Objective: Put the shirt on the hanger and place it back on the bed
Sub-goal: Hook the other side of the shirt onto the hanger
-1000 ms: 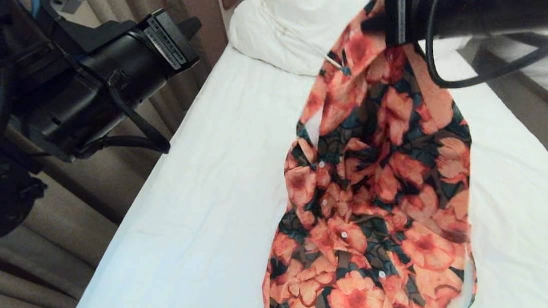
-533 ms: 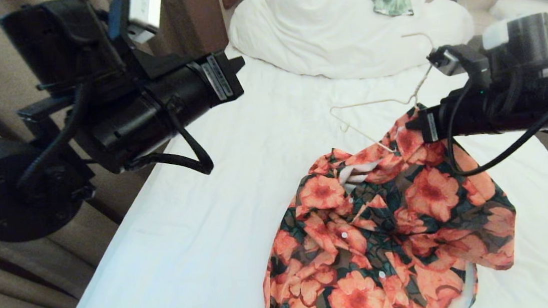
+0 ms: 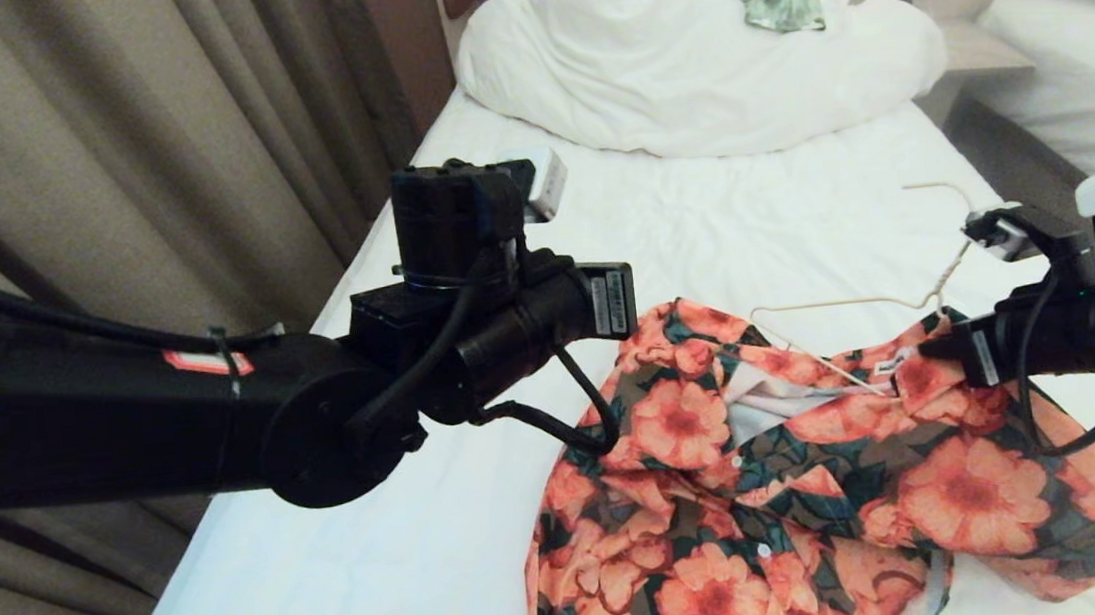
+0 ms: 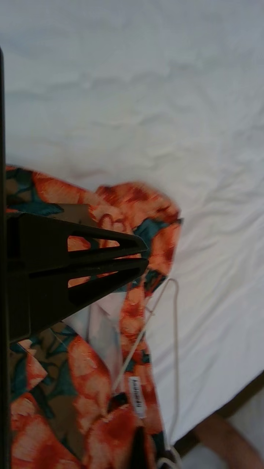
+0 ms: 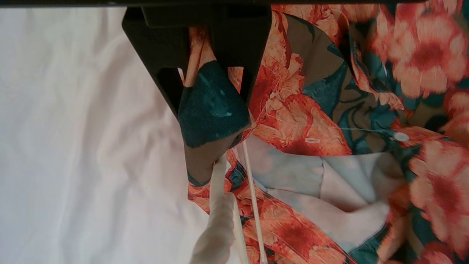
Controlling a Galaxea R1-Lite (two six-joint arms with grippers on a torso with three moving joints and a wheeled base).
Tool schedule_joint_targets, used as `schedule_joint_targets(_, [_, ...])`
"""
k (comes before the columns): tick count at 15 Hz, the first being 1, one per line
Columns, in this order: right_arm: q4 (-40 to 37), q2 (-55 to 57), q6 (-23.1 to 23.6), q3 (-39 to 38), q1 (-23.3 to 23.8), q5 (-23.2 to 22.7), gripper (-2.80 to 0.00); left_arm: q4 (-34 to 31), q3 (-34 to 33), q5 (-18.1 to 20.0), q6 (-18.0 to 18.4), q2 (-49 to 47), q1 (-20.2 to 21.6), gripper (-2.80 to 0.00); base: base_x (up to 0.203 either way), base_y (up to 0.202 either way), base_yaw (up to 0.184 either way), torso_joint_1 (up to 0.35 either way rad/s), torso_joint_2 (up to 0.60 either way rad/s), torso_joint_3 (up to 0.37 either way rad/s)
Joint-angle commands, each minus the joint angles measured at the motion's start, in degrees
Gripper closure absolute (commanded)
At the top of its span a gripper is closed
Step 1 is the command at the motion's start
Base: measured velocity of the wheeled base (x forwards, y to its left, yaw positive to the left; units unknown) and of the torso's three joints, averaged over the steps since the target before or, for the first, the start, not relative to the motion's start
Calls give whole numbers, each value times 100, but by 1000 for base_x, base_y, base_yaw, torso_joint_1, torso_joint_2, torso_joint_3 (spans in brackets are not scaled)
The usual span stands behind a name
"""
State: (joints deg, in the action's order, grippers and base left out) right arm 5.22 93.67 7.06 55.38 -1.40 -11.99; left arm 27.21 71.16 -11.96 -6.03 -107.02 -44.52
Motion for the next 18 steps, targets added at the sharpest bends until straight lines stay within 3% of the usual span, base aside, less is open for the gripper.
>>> schedule_joint_targets(1, [152,9,262,-337,691,-1037,0,-5,7,-43,-12,-324,-206,0,0,0,0,0,0,0])
schedule_joint_targets(3, [225,371,713,-440,1111,-1589,0,-2,19,-137,-12,-538,-306,0,0,0,0,0,0,0])
schedule_joint_targets(5, [389,648,834,-527,1229,-2074,0,4,51,-293,-13,-825,-517,0,0,0,0,0,0,0])
schedule_joint_targets(8, [920,957,877,-613,1229,-2131,0,13,26,-472,-21,-1132,-842,0,0,0,0,0,0,0])
schedule_joint_targets(11, [937,969,915,-540,1212,-2123,0,74,24,-679,-27,-1552,-1154,0,0,0,0,0,0,0])
schedule_joint_targets(12, [937,962,922,-500,1212,-2123,0,142,0,-796,-29,-1647,-1311,-280,0,0,0,0,0,0])
schedule_joint_targets(16, [917,901,929,-447,1203,-2123,0,854,-215,-1094,-16,-1712,-1837,-280,0,0,0,0,0,0])
schedule_joint_targets(18, [882,784,929,-440,1158,-2140,0,1276,-253,-1235,217,-1987,-1952,-280,0,0,0,0,0,0])
